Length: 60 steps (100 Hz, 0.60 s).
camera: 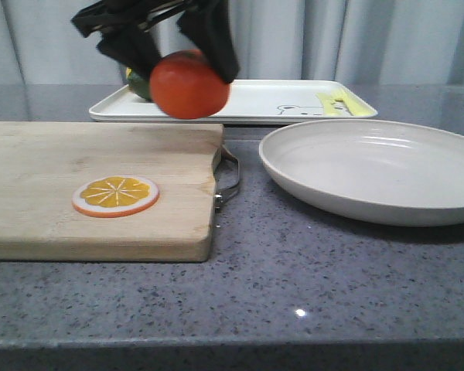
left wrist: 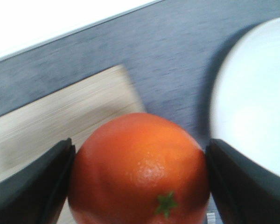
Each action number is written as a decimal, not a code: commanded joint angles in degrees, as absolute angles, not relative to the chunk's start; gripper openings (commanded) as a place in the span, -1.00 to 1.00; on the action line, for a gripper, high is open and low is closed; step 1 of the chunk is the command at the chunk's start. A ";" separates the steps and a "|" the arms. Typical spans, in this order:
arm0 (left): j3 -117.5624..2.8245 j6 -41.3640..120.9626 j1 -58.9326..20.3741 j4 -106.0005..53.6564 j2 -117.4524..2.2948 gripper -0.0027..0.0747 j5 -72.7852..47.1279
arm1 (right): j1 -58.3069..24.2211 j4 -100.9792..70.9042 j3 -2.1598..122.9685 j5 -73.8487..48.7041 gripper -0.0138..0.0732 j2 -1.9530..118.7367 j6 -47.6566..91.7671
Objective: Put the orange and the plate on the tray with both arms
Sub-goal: 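Carry the orange with the left gripper onto the white plate and release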
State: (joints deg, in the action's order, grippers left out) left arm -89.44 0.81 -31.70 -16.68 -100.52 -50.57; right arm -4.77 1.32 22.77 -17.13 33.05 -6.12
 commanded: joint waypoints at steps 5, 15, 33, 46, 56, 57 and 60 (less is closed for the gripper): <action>-94.17 0.95 -36.86 -18.72 -99.21 0.07 -47.26 | -4.75 1.64 24.93 -13.09 -0.81 33.49 -6.00; -96.38 0.95 -40.72 -20.07 -101.36 0.07 -47.00 | -4.75 1.64 24.93 -13.16 -0.81 33.49 -6.00; -100.53 0.95 -45.68 -21.11 -107.17 0.07 -46.88 | -4.75 1.64 24.93 -13.46 -0.81 33.49 -6.00; -102.25 0.95 -47.62 -21.73 -109.89 0.07 -46.37 | -4.75 1.64 24.93 -13.72 -0.81 33.49 -6.00; -102.96 0.95 -48.00 -21.65 -111.30 0.08 -46.10 | -4.75 1.64 24.93 -13.72 -0.81 33.49 -6.00; -102.96 0.95 -48.00 -21.65 -111.32 0.08 -45.99 | -4.75 1.64 24.93 -13.78 -0.81 33.49 -6.00; -102.96 0.95 -48.00 -21.65 -111.56 0.08 -45.97 | -4.75 1.64 24.93 -13.78 -0.81 33.49 -6.00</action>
